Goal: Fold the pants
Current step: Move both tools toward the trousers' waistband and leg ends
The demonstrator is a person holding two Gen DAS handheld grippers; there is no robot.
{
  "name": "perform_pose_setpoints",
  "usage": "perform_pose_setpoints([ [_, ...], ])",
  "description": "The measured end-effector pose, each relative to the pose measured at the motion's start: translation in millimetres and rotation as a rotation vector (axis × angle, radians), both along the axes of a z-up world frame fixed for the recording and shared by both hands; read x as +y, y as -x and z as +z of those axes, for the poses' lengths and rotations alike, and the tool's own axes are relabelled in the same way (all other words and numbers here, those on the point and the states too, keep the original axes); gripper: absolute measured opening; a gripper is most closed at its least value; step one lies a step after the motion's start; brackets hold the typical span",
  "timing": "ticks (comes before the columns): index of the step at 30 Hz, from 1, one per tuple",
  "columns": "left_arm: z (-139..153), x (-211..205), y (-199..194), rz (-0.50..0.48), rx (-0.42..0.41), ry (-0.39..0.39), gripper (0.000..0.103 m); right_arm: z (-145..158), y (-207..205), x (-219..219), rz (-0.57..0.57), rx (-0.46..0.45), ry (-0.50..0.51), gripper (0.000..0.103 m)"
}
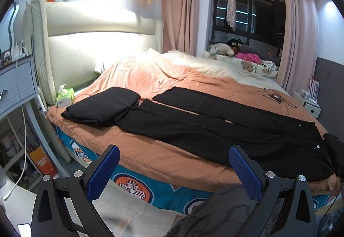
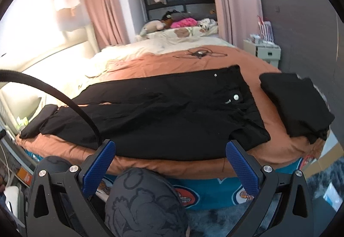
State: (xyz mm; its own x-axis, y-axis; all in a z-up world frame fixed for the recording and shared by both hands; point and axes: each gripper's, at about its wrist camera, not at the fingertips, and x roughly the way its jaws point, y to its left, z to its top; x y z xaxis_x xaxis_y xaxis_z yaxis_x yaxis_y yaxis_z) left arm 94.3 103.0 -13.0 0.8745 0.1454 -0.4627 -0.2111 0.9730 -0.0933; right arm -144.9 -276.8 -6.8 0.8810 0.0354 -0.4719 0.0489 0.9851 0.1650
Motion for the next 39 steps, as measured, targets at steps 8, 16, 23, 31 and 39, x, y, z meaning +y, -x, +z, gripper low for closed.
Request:
perform_pose_setpoints([
  [8,-13,11,-31,0.009,0.055,0.028,0.102,4,-19,-3,-0.043,0.051,-0.034,0.103],
  [16,-24,25,-67,0.019,0.085,0.067,0.102,0,-44,-12,-0.07,0.113,-0.033,0.103],
  [23,-41,38,-103,0.004,0.128,0.101,0.096,-3,-58,-23,-0.115,0.146,-0.077,0.103],
  [31,-75,61,-139,0.039,0.199,0.181,0.076,-17,-67,-29,-0.175,0.196,-0.08,0.103],
  [39,-106,85,-166,0.09,0.26,0.231,0.065,-38,-78,-45,-0.2,0.241,-0.147,0.093],
])
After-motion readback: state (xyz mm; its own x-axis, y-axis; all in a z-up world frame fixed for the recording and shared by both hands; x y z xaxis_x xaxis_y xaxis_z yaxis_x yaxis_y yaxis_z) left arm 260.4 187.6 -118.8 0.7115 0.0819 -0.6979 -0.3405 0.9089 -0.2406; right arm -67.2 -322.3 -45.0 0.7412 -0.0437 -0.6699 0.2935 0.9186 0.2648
